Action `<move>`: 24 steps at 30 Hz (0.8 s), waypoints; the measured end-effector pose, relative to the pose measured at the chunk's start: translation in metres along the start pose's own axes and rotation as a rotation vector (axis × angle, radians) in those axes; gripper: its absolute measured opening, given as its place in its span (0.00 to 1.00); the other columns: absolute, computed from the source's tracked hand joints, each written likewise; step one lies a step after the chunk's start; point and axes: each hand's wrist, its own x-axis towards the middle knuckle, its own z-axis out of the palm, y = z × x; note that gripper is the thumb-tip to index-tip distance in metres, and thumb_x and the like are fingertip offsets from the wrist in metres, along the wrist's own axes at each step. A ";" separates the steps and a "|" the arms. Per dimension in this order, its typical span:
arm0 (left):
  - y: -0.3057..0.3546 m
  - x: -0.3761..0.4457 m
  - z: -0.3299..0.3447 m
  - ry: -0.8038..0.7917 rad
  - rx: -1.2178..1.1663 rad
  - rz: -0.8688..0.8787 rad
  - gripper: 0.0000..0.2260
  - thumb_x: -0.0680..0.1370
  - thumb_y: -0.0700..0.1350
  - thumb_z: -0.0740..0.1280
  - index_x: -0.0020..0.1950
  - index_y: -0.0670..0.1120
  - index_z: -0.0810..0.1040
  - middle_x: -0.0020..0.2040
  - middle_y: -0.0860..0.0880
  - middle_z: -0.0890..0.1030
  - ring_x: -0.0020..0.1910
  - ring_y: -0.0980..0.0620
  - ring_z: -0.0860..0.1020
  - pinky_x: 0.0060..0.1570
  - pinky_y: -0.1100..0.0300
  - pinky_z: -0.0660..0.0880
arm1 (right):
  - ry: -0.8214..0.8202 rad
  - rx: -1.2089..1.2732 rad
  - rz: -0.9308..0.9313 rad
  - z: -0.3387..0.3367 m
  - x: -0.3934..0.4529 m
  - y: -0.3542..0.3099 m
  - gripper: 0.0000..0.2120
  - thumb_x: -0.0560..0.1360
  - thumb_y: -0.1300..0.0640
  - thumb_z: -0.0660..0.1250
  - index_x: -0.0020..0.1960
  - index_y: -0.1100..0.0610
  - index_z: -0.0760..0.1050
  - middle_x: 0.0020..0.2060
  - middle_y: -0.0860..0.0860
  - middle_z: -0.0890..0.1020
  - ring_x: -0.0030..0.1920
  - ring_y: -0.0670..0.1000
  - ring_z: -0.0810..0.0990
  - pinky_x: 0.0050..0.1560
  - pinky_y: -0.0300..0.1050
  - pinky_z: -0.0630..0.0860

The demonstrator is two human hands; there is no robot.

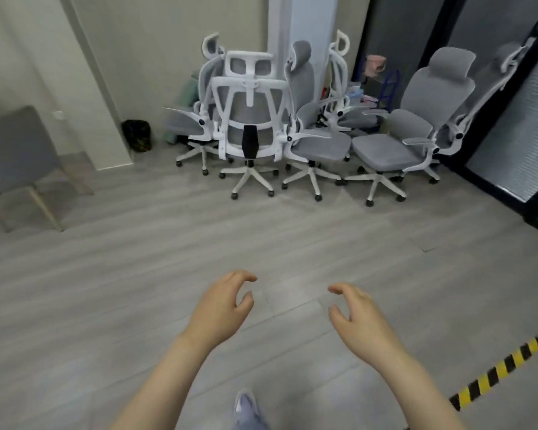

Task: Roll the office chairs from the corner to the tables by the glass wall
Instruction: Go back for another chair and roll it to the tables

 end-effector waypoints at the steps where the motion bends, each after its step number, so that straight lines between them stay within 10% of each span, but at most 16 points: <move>1: -0.006 0.018 0.001 0.018 -0.006 -0.002 0.13 0.79 0.45 0.63 0.64 0.52 0.74 0.63 0.56 0.75 0.58 0.53 0.75 0.52 0.67 0.64 | -0.008 0.000 -0.012 0.001 0.021 0.002 0.17 0.78 0.54 0.63 0.67 0.51 0.70 0.64 0.45 0.74 0.68 0.47 0.68 0.66 0.41 0.65; 10: -0.056 0.211 -0.010 0.030 -0.052 -0.050 0.13 0.80 0.46 0.62 0.65 0.54 0.73 0.64 0.60 0.72 0.40 0.57 0.69 0.50 0.67 0.63 | 0.017 0.000 -0.011 -0.012 0.232 0.000 0.17 0.79 0.53 0.62 0.67 0.49 0.70 0.63 0.43 0.73 0.68 0.45 0.66 0.65 0.39 0.64; 17: -0.080 0.382 -0.041 -0.004 -0.048 0.001 0.12 0.80 0.46 0.61 0.64 0.54 0.73 0.64 0.60 0.74 0.61 0.59 0.72 0.55 0.68 0.64 | 0.046 0.058 0.050 -0.031 0.382 -0.012 0.16 0.78 0.53 0.62 0.66 0.48 0.70 0.61 0.40 0.72 0.62 0.42 0.68 0.61 0.39 0.65; 24: -0.115 0.520 -0.046 0.009 -0.031 -0.017 0.12 0.80 0.45 0.63 0.63 0.53 0.74 0.62 0.60 0.73 0.59 0.59 0.73 0.54 0.67 0.64 | 0.045 0.034 0.089 -0.038 0.534 0.003 0.16 0.78 0.55 0.63 0.66 0.50 0.71 0.57 0.41 0.72 0.65 0.47 0.69 0.62 0.40 0.65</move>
